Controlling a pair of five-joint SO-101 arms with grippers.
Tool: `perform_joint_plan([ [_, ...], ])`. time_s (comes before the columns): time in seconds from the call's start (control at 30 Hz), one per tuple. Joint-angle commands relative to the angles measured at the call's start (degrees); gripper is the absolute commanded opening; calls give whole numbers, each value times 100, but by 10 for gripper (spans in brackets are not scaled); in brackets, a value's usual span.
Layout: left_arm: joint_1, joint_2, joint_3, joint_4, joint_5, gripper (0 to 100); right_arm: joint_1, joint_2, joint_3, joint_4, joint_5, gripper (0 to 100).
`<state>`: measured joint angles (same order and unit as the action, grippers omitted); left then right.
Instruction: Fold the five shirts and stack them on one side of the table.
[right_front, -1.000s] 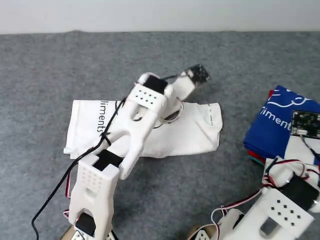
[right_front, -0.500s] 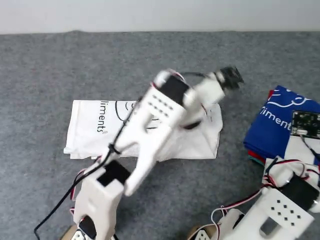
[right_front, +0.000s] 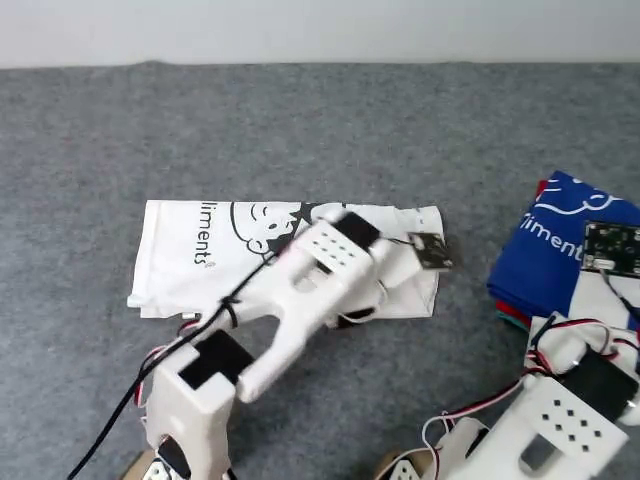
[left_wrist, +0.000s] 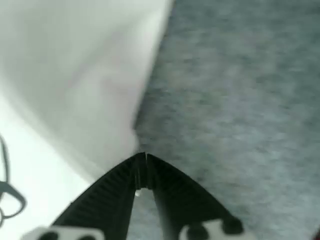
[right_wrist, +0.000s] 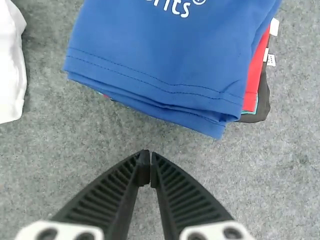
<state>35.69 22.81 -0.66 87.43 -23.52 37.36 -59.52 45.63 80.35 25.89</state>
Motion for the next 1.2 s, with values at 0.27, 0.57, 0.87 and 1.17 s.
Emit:
perform_joint_plan([
  [0.27,-1178,967,-1156,-281,-501,7,40,-75,-369,-31,62,11],
  [0.57,-1064,1574,-1490,-176,-484,6,66,-119,-369,13,62,11],
  [0.87,-484,510,-2484,782,-211,7,40,-119,-369,13,62,11],
  [1.17,-211,651,-2844,668,0,7,40,-119,-369,13,62,11],
])
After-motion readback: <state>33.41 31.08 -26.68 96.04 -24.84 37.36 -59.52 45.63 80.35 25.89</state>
